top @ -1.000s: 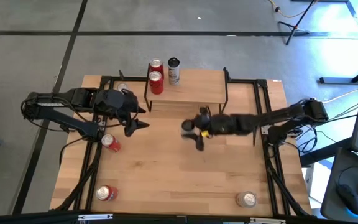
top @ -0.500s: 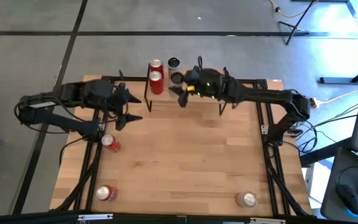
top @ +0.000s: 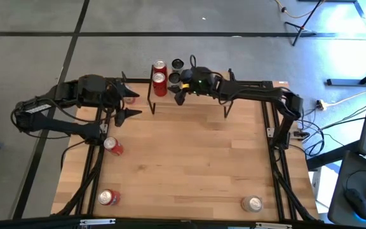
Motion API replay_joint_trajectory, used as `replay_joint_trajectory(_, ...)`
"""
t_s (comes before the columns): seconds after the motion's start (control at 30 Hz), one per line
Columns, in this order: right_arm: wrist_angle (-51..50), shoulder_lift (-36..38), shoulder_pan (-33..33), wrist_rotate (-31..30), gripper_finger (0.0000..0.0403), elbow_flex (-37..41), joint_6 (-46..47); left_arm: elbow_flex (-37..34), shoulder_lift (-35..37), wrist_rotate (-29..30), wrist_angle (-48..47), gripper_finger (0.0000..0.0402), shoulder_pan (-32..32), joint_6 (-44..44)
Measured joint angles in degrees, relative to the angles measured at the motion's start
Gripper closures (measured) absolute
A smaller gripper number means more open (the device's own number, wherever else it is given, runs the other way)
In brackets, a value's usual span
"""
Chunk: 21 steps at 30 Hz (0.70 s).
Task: Place canned beverage on shelf
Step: Put the white and blue soda can on the shelf aligned with the other white and blue soda can
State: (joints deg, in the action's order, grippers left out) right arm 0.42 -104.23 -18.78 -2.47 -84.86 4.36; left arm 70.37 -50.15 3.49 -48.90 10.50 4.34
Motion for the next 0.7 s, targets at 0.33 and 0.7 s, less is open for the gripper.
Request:
replay_joint_trajectory(0.33,0.1,-0.9,0.0,-0.5,0.0186,0.0,-0.2,0.0,0.0,0.0,0.0,0.0072,0.0,1.4)
replay_joint_trajectory(0.7,0.9,1.9,0.0,-2.4,0.0027,0.0,-1.1,0.0,0.0,0.0,0.1,0.0072,0.0,1.5)
